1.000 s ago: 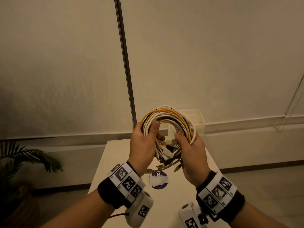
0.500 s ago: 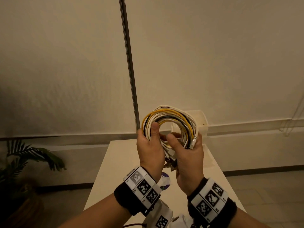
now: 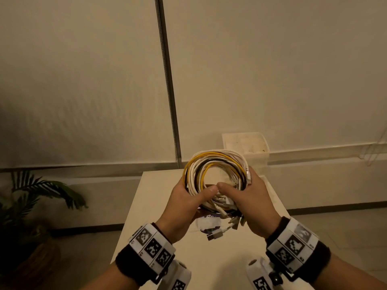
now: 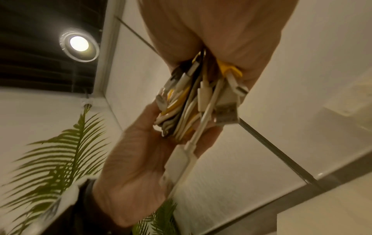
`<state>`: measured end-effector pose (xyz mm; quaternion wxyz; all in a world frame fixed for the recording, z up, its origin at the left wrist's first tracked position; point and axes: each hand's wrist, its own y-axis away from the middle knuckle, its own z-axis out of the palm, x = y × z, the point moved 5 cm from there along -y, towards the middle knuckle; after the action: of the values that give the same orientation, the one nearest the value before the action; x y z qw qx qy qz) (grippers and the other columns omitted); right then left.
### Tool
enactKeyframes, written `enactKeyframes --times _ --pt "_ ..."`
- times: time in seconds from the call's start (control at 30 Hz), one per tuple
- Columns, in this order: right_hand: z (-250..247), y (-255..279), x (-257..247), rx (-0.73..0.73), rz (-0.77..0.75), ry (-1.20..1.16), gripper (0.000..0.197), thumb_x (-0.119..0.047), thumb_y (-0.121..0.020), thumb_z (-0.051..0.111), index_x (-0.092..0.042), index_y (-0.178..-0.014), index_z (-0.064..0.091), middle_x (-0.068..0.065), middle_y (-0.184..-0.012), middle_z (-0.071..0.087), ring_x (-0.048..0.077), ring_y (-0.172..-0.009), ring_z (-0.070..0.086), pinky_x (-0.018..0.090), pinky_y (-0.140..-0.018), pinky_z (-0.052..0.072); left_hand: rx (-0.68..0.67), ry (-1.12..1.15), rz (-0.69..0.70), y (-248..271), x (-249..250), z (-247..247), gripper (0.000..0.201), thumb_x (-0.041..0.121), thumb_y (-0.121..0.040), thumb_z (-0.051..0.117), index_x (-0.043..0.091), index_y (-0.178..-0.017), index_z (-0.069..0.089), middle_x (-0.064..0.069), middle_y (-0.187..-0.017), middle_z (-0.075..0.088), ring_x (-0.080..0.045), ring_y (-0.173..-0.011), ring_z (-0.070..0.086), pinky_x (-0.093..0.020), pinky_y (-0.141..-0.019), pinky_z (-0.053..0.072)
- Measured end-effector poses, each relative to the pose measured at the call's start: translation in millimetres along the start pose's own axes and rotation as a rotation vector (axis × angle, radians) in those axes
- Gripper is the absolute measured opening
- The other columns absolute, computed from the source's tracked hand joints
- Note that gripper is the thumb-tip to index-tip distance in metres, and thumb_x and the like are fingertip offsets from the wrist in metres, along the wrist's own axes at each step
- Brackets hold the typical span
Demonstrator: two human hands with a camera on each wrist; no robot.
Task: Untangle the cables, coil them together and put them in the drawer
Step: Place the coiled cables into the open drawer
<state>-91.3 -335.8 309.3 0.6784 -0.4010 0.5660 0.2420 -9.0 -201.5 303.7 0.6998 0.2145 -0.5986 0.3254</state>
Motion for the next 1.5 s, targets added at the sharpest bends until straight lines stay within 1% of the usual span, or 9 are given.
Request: enactKeyframes --times 0.2,0.4,0.53,0.63,0.9,1.13,1.37,1.43,1.5 --pt "-15.3 18.8 37.1 0.056 0.144 0.035 0.036 -0.002 -0.077 0.074 -0.022 -0.105 0.062 0.005 -0.095 0.072 0.02 -0.087 0.07 0.033 -0.076 0.06 -0.169 0.015 -0.216 7.5 -53.5 0.1 0.056 0.025 -0.082 0.075 0.018 -0.129 0.046 -0.019 -0.115 0.068 -0.042 -0.099 0.068 -0.063 -0.086 0.053" --pt "-56.7 30.4 87.9 0.156 0.288 0.044 0.034 -0.002 -0.076 0.074 -0.021 -0.102 0.062 0.003 -0.091 0.072 0.018 -0.084 0.071 0.035 -0.075 0.06 -0.2 0.205 -0.398 -0.3 -119.0 34.1 0.045 0.028 -0.089 0.066 0.02 -0.129 0.046 -0.018 -0.119 0.067 -0.047 -0.104 0.065 -0.071 -0.084 0.048" --pt "-99.0 18.0 126.5 0.193 0.379 0.066 0.033 -0.003 -0.076 0.074 -0.021 -0.102 0.062 0.006 -0.094 0.071 0.022 -0.087 0.069 0.039 -0.078 0.059 -0.193 0.297 -0.554 -22.2 -166.8 64.5 0.06 0.04 -0.08 0.066 0.035 -0.135 0.042 -0.013 -0.124 0.066 -0.042 -0.108 0.065 -0.06 -0.068 0.058" --pt "-132.6 -1.2 158.3 0.182 0.444 0.067 0.033 -0.003 -0.077 0.074 -0.021 -0.101 0.062 0.005 -0.096 0.071 0.021 -0.088 0.069 0.038 -0.078 0.059 -0.161 0.372 -0.681 -46.0 -203.6 88.0 0.064 0.044 -0.076 0.068 0.044 -0.134 0.042 -0.011 -0.129 0.064 -0.042 -0.113 0.063 -0.073 -0.072 0.05" --pt "-199.0 -82.5 221.1 0.138 0.579 -0.015 0.038 -0.002 -0.079 0.073 -0.021 -0.108 0.059 0.002 -0.098 0.071 0.012 -0.085 0.07 0.026 -0.068 0.056 -0.069 0.391 -0.783 -141.0 -250.3 129.5 0.044 0.04 -0.086 0.061 0.03 -0.129 0.052 -0.018 -0.127 0.064 -0.044 -0.11 0.064 -0.068 -0.078 0.05" --pt "-203.1 -162.9 293.0 0.143 0.769 -0.13 0.041 -0.005 -0.075 0.078 -0.015 -0.111 0.06 0.012 -0.101 0.073 0.03 -0.092 0.071 0.051 -0.079 0.059 0.066 0.277 -0.765 -229.5 -273.8 116.2 0.038 0.04 -0.093 0.058 0.018 -0.124 0.052 -0.019 -0.121 0.066 -0.041 -0.099 0.069 -0.058 -0.074 0.056" --pt "-199.9 -222.1 378.5 0.163 1.058 -0.077 0.065 -0.014 -0.068 0.076 -0.009 -0.127 0.05 0.024 -0.113 0.065 0.042 -0.091 0.069 0.06 -0.067 0.057 0.202 0.172 -0.901 -301.7 -323.1 83.4 0.047 0.035 -0.092 0.063 0.001 -0.123 0.056 -0.022 -0.114 0.067 -0.036 -0.089 0.071 -0.044 -0.064 0.06" --pt "-199.3 -231.6 387.1 0.168 1.121 -0.064 0.057 -0.012 -0.075 0.073 -0.004 -0.125 0.048 0.026 -0.111 0.063 0.042 -0.085 0.069 0.053 -0.059 0.058 0.219 0.156 -0.936 -317.6 -336.2 78.9 0.046 0.034 -0.092 0.063 -0.003 -0.119 0.059 -0.023 -0.111 0.067 -0.036 -0.088 0.07 -0.044 -0.061 0.061" --pt "-199.4 -241.1 393.7 0.151 1.153 -0.026 0.028 -0.008 -0.087 0.063 0.002 -0.111 0.055 0.024 -0.089 0.065 0.035 -0.064 0.067 0.036 -0.045 0.054 0.243 0.13 -0.955 -333.5 -347.7 73.2 0.042 0.032 -0.093 0.062 -0.004 -0.115 0.06 -0.021 -0.102 0.068 -0.035 -0.087 0.069 -0.042 -0.057 0.061"
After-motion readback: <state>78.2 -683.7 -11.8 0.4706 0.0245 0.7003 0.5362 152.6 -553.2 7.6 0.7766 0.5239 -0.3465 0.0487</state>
